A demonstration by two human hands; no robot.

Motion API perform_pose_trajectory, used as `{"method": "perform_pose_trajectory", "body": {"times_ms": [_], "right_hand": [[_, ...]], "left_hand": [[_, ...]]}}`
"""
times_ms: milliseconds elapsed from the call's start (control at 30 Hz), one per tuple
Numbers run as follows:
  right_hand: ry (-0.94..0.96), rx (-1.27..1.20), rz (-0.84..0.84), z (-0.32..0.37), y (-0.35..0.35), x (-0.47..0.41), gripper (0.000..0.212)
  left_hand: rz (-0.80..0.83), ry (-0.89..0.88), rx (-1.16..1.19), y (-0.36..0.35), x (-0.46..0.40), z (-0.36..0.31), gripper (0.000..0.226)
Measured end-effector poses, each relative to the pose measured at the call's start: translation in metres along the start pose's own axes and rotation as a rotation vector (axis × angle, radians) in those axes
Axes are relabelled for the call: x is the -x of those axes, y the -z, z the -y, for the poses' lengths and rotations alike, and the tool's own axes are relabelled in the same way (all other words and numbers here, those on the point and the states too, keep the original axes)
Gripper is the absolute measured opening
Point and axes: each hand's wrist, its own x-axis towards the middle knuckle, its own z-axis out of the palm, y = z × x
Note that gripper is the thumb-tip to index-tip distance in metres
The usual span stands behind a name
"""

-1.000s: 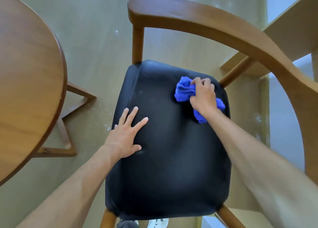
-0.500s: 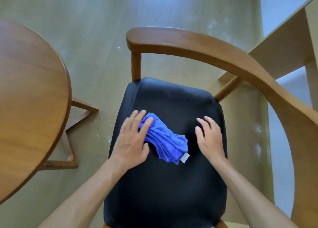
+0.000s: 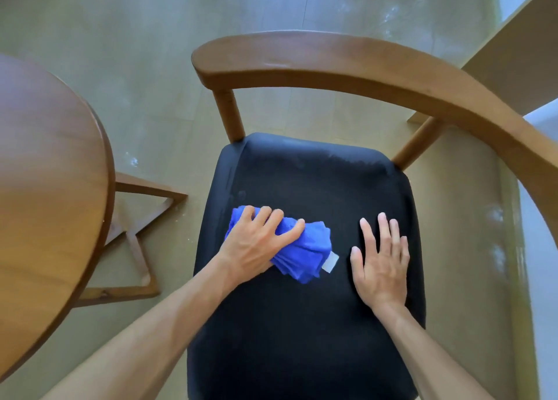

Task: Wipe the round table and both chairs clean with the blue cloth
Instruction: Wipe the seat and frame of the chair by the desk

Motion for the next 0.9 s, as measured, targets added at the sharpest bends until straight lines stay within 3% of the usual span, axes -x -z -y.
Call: {"method": "perform_pose_trajectory", "body": {"times_ms": [167, 267, 400, 500, 633, 767, 900], "right_hand": [[0.016, -0.007, -0.077, -0.001, -0.007, -0.002, 0.057], [0.018, -0.02, -0.123, -0.003, -0.012, -0.001, 0.057], [0.026, -0.029, -0.151, -0.003, -0.015, -0.001, 0.056], [0.023, -0.036, -0.16, -0.003, -0.013, 0.0, 0.056], [0.019, -0.034, -0.156, -0.002, -0.011, -0.001, 0.056], [0.022, -0.033, -0.173, -0.002, -0.012, -0.001, 0.056], [0.025, -0.021, -0.185, -0.002, -0.014, -0.002, 0.056]], "left_hand": [[0.105, 0.708, 0.262, -0.004, -0.042, 0.05, 0.072], [0.057, 0.792, 0.341, -0.013, -0.066, 0.055, 0.07], [0.035, 0.663, 0.388, -0.014, -0.038, 0.045, 0.066], [-0.041, 0.566, 0.491, -0.006, 0.023, -0.001, 0.067], [0.054, 0.208, 0.532, 0.004, 0.125, -0.082, 0.056], [0.09, 0.045, 0.496, -0.005, 0.122, -0.061, 0.06], [-0.065, 0.089, 0.461, -0.013, 0.07, -0.011, 0.058]]}}
